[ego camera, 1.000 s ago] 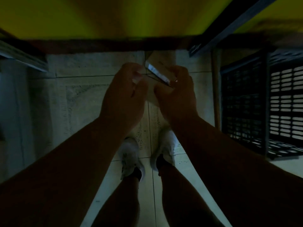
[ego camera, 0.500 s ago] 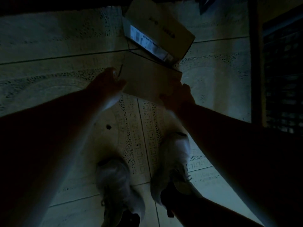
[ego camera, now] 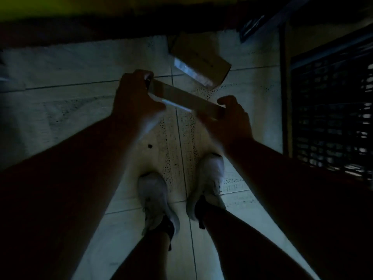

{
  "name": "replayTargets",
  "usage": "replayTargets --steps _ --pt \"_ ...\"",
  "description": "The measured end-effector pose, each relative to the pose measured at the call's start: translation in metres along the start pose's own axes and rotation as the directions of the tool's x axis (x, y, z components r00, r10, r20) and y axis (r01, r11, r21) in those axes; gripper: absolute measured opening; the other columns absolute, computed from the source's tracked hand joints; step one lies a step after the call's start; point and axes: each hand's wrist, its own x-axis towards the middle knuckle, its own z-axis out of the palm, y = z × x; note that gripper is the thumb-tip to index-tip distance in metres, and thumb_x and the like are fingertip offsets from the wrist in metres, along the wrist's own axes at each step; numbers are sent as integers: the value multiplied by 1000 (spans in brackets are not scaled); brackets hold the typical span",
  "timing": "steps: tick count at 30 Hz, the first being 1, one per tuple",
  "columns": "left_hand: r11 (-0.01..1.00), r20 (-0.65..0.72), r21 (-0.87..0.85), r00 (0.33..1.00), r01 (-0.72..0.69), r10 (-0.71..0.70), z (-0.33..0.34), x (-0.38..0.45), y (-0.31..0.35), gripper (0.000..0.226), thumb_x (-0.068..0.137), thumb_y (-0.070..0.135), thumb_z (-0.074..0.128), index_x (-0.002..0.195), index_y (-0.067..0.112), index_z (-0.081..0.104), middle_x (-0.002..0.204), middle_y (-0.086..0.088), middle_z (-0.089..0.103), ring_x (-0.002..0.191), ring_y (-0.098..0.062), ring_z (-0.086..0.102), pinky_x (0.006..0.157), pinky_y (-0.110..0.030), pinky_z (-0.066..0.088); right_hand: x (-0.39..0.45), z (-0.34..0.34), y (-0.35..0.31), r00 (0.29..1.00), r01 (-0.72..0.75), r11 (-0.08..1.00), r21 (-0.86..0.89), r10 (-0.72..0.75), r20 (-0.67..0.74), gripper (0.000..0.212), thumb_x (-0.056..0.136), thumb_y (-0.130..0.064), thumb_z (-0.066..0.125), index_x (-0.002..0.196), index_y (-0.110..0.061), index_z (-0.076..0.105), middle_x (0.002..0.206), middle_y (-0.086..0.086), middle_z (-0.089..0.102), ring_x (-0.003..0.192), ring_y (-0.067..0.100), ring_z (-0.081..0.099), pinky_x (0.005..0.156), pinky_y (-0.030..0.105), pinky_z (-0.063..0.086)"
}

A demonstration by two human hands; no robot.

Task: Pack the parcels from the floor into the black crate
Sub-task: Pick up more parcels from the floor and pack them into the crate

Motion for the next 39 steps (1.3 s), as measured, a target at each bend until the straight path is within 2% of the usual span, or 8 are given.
replayTargets --steps 5,10,13,17,22,27,33,39 --pt "988 -105 -2 982 -155 154 -134 -95 63 44 79 27 80 117 12 65 117 -5 63 107 -15 60 87 -23 48 -96 -102 -74 952 263 946 -188 -286 -107 56 79 -51 73 121 -19 55 117 7 57 108 25 51 82 29 33" --pt "935 -168 -324 981 -146 95 -278 -211 139 44 87 17 74 117 26 43 103 20 55 85 17 56 71 -4 44 -203 -218 -183 876 461 874 -154 -476 -77 55 81 -58 69 117 -17 59 110 9 60 102 29 55 83 40 48" --pt "907 -256 -371 961 -201 109 -354 -288 170 43 91 27 70 118 34 39 106 20 56 84 25 55 61 -2 46 -272 -278 -233 790 587 780 -218 -610 -58 53 80 -71 57 106 -24 59 96 2 59 85 23 58 66 37 50" --pt "890 -411 -380 908 -253 83 -412 -391 198 42 92 33 67 122 41 39 106 27 54 85 30 51 61 2 43 -355 -333 -262 680 705 646 -293 -733 24 47 77 -81 40 85 -35 46 77 -12 50 63 7 49 46 25 32" --pt "894 -631 -379 773 -240 -60 -414 -514 218 36 92 33 67 120 39 46 102 24 60 85 18 60 64 -4 47 -434 -377 -269 481 863 438 -251 -865 144 46 82 -73 50 102 -32 55 88 -5 57 76 16 55 59 34 47" --pt "878 -783 -444 554 -178 -283 -363 -633 230 33 93 35 64 118 40 45 92 25 58 74 18 61 54 -4 45 -502 -400 -246 180 956 135 -261 -971 157 54 79 -69 58 108 -25 62 97 0 62 87 22 58 65 32 42" --pt "801 -749 -597 392 -49 -535 -282 -770 225 35 97 37 57 126 43 39 94 23 56 71 16 60 46 -3 40 -592 -390 -194 -12 988 -55 -145 -961 278 56 75 -69 63 106 -22 60 97 -3 56 90 18 55 69 28 38" --pt "734 -724 -677 219 -51 -654 -212 -904 204 31 94 38 59 111 56 39 93 20 59 74 15 60 49 -6 40 -700 -356 -140 -217 962 -266 -58 -877 430 62 76 -69 61 116 -22 57 108 0 58 100 23 56 77 35 50"
